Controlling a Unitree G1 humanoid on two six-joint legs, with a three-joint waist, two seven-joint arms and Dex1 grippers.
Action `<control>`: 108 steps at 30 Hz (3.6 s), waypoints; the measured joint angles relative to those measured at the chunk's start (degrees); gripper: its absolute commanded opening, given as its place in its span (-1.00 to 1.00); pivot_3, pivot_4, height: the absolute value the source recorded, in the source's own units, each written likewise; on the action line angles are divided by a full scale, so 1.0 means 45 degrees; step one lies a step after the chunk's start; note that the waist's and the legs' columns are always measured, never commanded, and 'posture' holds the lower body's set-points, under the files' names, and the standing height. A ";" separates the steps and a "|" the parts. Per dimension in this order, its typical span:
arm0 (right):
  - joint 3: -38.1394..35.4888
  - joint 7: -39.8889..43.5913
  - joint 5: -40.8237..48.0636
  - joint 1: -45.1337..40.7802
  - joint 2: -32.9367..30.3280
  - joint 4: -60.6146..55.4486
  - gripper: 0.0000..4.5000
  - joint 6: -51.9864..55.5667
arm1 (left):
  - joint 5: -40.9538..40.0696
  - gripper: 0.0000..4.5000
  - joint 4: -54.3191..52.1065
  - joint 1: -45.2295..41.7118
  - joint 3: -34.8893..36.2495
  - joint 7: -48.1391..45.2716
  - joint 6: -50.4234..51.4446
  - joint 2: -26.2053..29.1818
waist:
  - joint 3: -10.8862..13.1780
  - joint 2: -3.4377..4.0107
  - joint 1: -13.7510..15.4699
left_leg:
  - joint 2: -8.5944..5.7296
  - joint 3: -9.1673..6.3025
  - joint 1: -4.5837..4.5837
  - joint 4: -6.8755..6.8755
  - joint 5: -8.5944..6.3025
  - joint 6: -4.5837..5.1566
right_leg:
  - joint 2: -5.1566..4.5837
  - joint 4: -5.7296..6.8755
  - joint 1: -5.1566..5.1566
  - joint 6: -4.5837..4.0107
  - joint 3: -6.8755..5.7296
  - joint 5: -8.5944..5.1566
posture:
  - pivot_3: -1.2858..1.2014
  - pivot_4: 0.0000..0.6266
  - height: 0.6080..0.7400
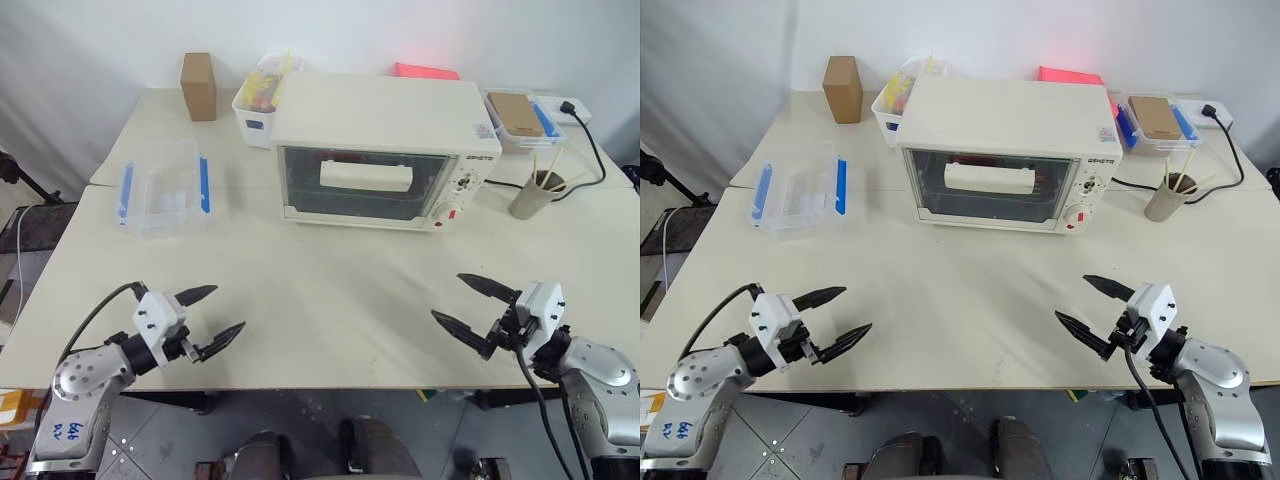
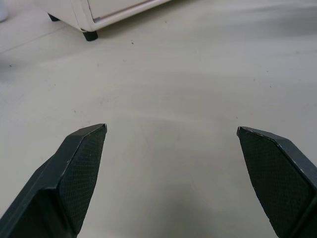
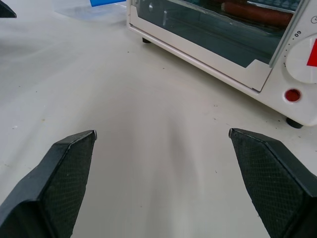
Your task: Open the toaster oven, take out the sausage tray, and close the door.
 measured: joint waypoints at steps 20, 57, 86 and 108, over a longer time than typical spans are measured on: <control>0.1425 -0.1526 0.1469 -0.6754 0.1031 0.0781 1.00 0.5119 | -0.4523 0.99 0.0107 -0.4048 0.0542 -0.1342 0.4339 0.0314 | 0.0014 0.0020 -0.0057 | 0.0005 0.0011 -0.0051 0.0050 0.0009 -0.0003 | 0.0010 0.0018 -0.0053 0.0000 -0.0007 0.0001 | 0.03 -0.52 1.00; 0.3412 0.1151 -0.2036 -0.5377 0.1246 0.0892 1.00 -0.1343 | -0.2792 -0.98 0.8091 -1.1331 -0.0194 -0.0130 0.1651 -0.3219 | 0.0045 0.0029 -0.0012 | 0.0002 0.0021 -0.0064 0.0068 0.0020 0.0004 | 0.0024 0.0024 -0.0053 0.0009 -0.0036 0.0005 | 0.03 -0.52 1.00; -0.1086 -0.2758 -0.3512 0.2153 -0.0488 -0.2671 1.00 -0.1975 | 0.0595 -0.98 1.0501 -1.0266 -0.2601 -0.4298 -0.1075 -0.2848 | 0.0063 0.0017 -0.0142 | 0.0003 0.0050 0.0004 0.0061 0.0030 -0.0017 | 0.0028 0.0050 -0.0021 0.0016 0.0017 0.0037 | 0.03 -0.52 1.00; 0.6486 -0.9286 -1.1380 -1.1435 0.3053 0.7689 1.00 -0.1270 | -0.1751 0.99 0.2028 -0.4431 -0.0262 -0.0976 0.1848 -0.2349 | 0.0068 0.0017 -0.0350 | 0.0004 0.0014 -0.0060 0.0061 0.0053 -0.0008 | -0.0001 0.0046 -0.0074 -0.0011 -0.0035 0.0022 | 0.03 -0.52 1.00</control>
